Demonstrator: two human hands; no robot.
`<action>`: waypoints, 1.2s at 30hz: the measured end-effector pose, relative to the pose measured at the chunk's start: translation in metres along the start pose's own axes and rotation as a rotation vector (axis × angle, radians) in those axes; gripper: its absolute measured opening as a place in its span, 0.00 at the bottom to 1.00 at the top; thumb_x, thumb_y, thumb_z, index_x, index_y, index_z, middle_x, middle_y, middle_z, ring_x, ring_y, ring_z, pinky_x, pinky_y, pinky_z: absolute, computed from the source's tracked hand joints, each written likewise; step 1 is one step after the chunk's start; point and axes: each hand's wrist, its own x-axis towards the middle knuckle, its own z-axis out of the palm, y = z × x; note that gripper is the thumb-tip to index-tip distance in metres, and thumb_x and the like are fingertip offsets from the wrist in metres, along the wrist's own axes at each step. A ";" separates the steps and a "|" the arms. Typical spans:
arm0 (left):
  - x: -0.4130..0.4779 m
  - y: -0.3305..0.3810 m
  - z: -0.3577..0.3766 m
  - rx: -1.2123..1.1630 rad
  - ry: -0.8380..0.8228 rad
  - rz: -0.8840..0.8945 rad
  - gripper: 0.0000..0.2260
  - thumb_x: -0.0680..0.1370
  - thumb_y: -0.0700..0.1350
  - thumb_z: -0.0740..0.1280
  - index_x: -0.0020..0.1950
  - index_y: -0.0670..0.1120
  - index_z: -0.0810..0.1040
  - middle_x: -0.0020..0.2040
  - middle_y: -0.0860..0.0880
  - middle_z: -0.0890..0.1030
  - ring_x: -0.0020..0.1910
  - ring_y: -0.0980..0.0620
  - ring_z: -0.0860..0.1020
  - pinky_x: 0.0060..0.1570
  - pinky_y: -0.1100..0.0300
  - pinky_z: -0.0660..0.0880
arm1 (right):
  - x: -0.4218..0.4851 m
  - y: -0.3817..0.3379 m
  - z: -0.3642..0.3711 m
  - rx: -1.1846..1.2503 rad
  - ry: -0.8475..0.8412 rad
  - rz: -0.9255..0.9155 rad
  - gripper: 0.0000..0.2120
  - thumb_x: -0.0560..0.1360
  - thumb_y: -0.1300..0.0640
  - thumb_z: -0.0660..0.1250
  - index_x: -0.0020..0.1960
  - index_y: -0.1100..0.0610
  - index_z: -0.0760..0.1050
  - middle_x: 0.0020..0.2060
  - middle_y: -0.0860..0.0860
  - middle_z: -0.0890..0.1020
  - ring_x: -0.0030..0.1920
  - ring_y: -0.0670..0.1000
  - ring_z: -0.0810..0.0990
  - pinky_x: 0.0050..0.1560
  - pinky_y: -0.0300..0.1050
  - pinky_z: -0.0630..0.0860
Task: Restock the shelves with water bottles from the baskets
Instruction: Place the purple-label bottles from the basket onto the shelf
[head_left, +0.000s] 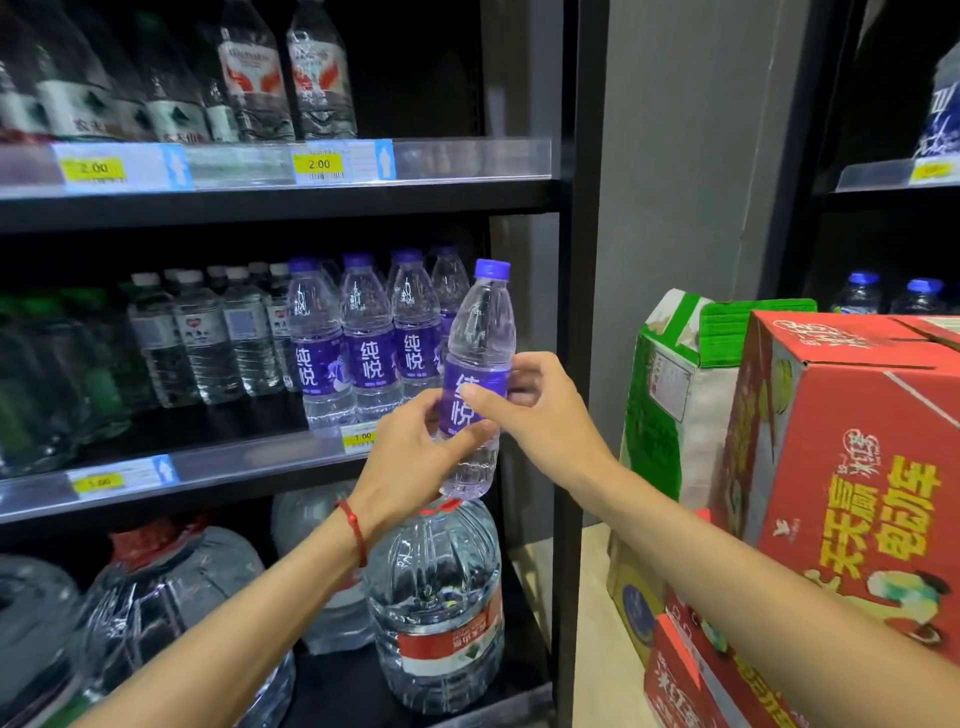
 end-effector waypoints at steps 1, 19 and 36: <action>-0.001 0.001 0.000 0.000 0.009 0.001 0.14 0.75 0.56 0.76 0.57 0.52 0.82 0.48 0.55 0.86 0.49 0.56 0.83 0.53 0.56 0.80 | 0.005 0.000 0.001 0.015 -0.014 0.002 0.26 0.72 0.46 0.80 0.65 0.49 0.73 0.56 0.47 0.84 0.53 0.45 0.86 0.55 0.47 0.84; 0.032 0.014 -0.027 0.410 0.032 0.076 0.32 0.77 0.56 0.72 0.78 0.49 0.66 0.71 0.57 0.72 0.68 0.60 0.72 0.69 0.60 0.69 | 0.052 -0.009 0.003 -0.155 0.064 -0.360 0.22 0.76 0.52 0.78 0.67 0.49 0.76 0.59 0.46 0.83 0.59 0.45 0.82 0.63 0.52 0.80; 0.033 -0.006 -0.060 1.251 -0.268 0.024 0.29 0.74 0.70 0.49 0.65 0.57 0.75 0.59 0.56 0.77 0.61 0.50 0.77 0.44 0.52 0.69 | 0.143 0.052 0.024 -0.287 0.076 -0.129 0.14 0.76 0.48 0.77 0.58 0.47 0.76 0.52 0.42 0.83 0.54 0.48 0.82 0.63 0.59 0.80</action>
